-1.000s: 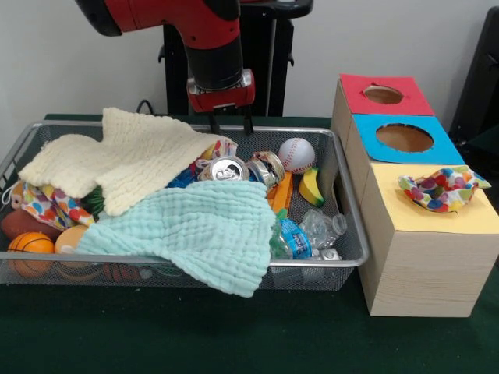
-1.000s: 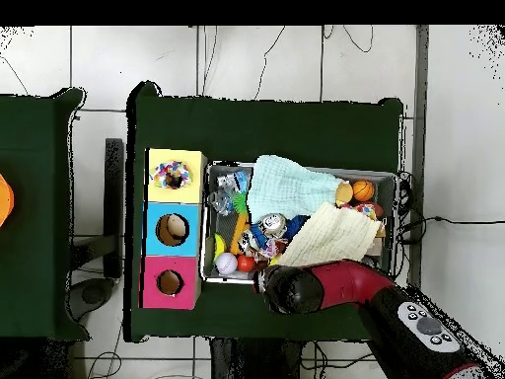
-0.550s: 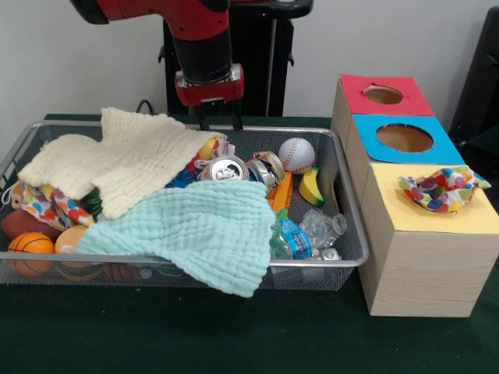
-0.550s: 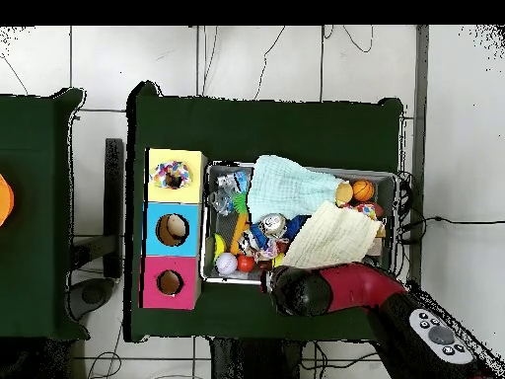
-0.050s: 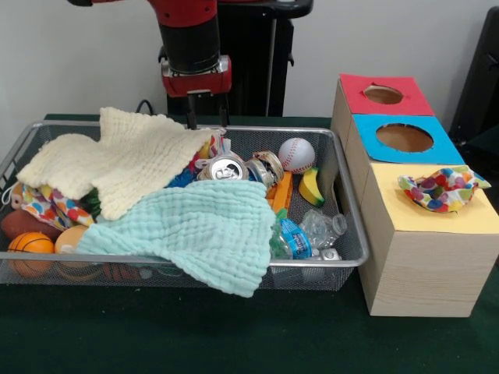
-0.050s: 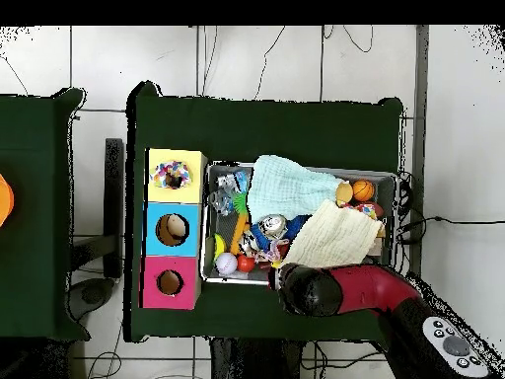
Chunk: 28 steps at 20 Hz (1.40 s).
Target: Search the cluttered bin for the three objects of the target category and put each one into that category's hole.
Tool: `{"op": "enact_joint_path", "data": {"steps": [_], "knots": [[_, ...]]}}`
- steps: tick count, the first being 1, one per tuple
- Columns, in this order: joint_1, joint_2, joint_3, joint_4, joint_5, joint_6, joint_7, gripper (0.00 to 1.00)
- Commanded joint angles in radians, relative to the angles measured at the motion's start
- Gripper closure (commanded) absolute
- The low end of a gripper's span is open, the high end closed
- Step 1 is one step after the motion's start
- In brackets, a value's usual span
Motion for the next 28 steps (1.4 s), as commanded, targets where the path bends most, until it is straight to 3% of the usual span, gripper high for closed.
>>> {"op": "enact_joint_path", "data": {"steps": [1,12,28], "knots": [[0.02,0.041,0.035,-0.085,0.009,0.004,-0.017,0.0],[0.047,0.103,0.012,-0.105,-0.001,-0.067,0.035,0.0],[0.018,0.056,0.043,-0.125,0.03,0.029,-0.038,0.0]]}}
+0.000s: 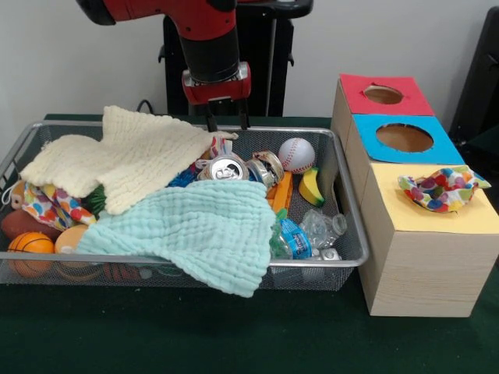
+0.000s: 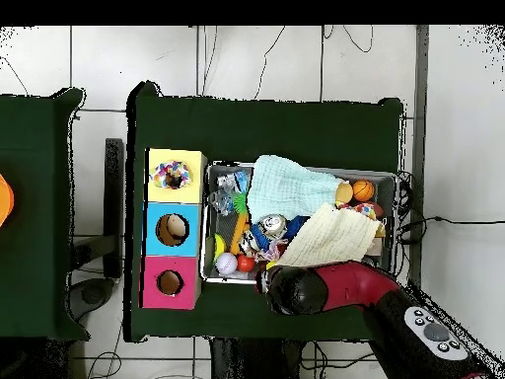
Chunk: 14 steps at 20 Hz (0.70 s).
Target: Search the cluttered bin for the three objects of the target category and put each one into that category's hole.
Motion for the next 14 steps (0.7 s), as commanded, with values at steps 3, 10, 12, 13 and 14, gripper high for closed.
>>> {"op": "enact_joint_path", "data": {"steps": [3,10,12,13,14], "knots": [[-0.011,-0.007,0.041,-0.132,0.027,0.042,-0.042,0.0],[0.006,0.007,0.023,-0.161,0.011,0.041,-0.036,0.0],[0.009,0.012,0.02,-0.169,0.007,0.044,-0.039,0.0],[0.011,0.014,0.018,-0.173,0.003,0.045,-0.04,0.0],[0.01,0.014,0.019,-0.173,0.004,0.046,-0.041,0.0]]}}
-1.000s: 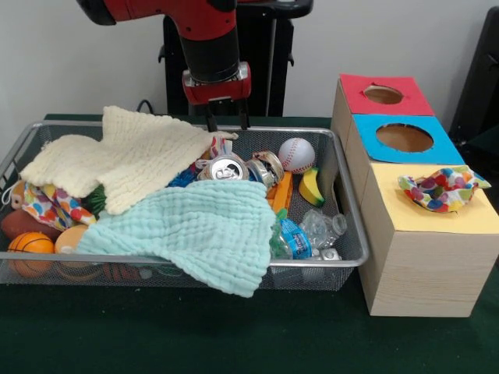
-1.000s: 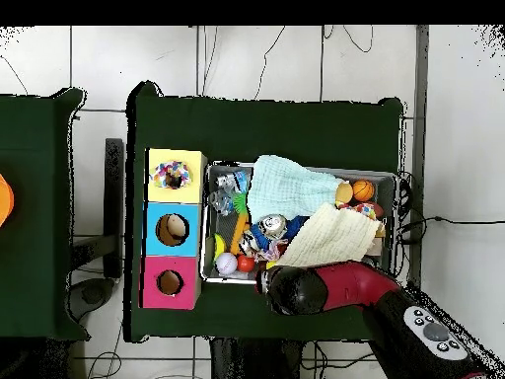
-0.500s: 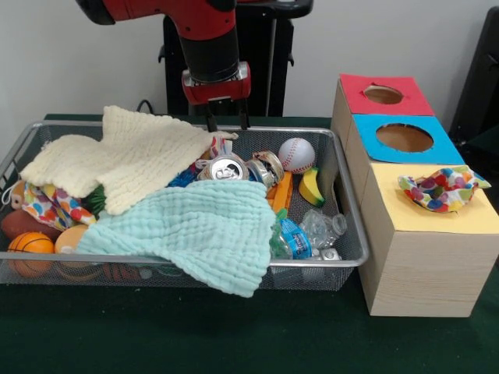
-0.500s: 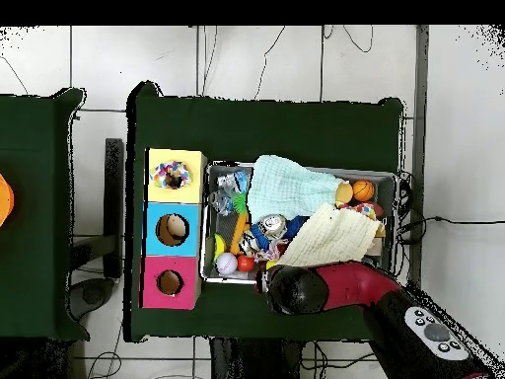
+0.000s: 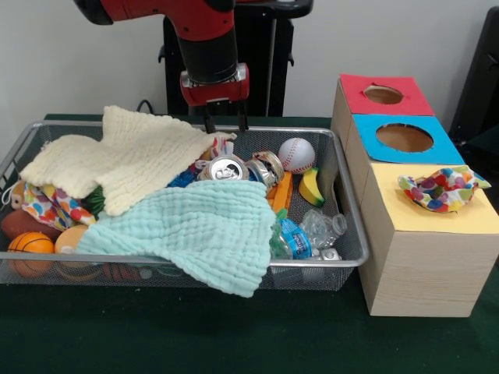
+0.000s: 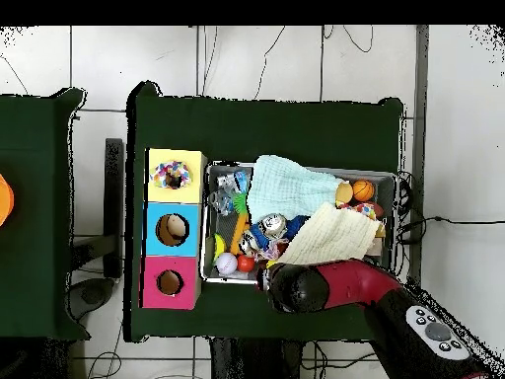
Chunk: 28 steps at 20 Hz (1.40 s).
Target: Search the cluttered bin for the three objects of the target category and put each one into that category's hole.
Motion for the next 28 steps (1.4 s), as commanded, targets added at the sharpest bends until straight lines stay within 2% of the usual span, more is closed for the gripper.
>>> {"op": "enact_joint_path", "data": {"steps": [1,12,19,24,28], "knots": [[0.01,0.013,0.019,-0.164,0.004,0.053,-0.044,0.0],[0.007,0.012,0.026,-0.176,0.017,0.075,-0.049,0.0],[0.016,-0.001,0.018,-0.182,-0.002,0.052,-0.038,0.0],[0.037,0.005,-0.004,-0.208,-0.024,0.059,-0.034,0.0],[0.044,0.043,-0.02,-0.23,-0.04,0.044,-0.029,0.0]]}}
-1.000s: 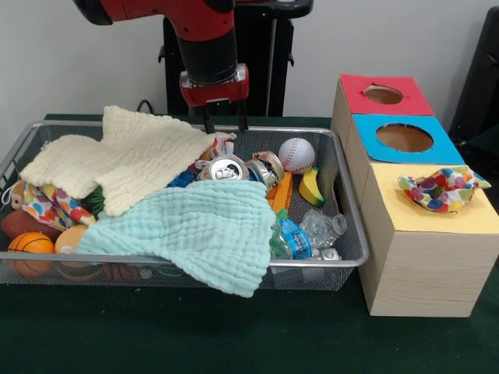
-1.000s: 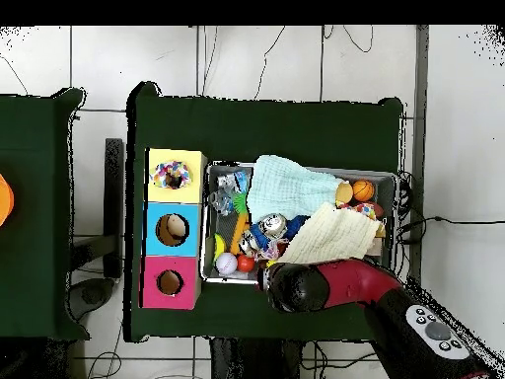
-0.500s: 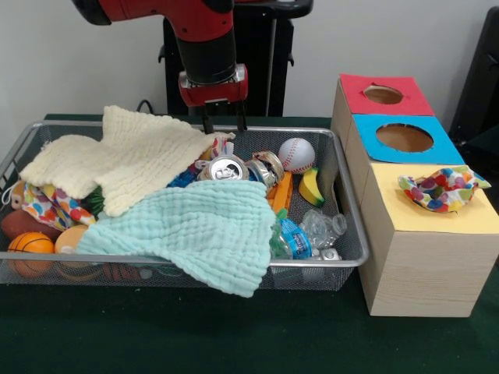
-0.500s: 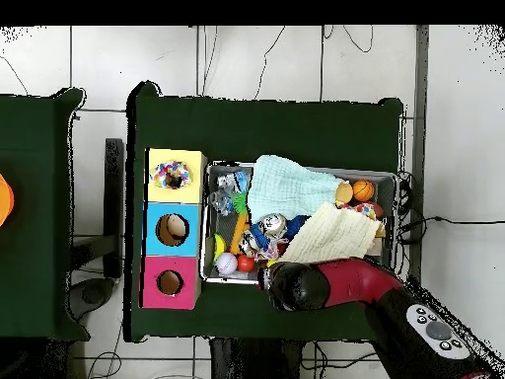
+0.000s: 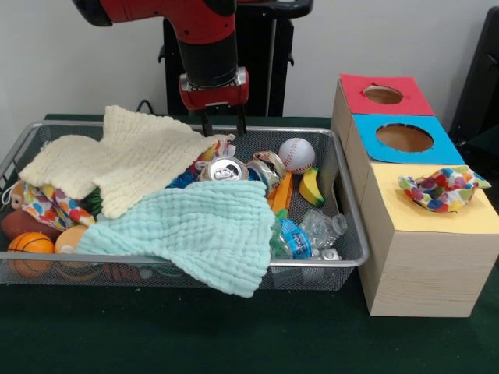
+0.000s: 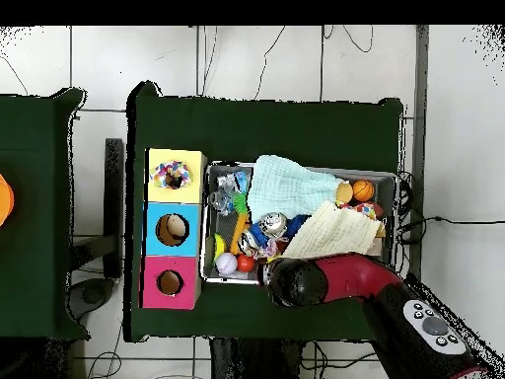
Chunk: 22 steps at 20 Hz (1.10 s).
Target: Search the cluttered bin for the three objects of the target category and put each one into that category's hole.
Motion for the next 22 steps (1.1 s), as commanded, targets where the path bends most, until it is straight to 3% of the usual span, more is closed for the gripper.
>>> {"op": "enact_joint_path", "data": {"steps": [1,22], "knots": [[0.021,0.048,-0.016,-0.197,-0.044,0.006,-0.025,0.0],[0.028,0.022,-0.033,-0.179,-0.019,-0.016,0.013,0.0]]}}
